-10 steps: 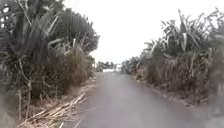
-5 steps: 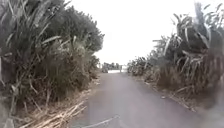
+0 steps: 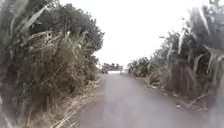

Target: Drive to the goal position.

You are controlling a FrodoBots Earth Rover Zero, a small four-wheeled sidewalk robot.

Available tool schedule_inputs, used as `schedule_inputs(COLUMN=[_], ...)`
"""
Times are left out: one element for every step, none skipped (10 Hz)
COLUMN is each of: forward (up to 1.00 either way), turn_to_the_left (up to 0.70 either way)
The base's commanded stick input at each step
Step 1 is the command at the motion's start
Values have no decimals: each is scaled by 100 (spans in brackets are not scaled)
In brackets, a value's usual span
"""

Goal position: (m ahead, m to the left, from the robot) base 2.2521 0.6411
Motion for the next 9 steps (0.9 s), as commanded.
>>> schedule_inputs(forward=[100, 100, 100, 100, 100, 77, 43, 8, 0], turn_to_the_left=[13, 3, 0, 0, 0, 54, 74, 95, 100])
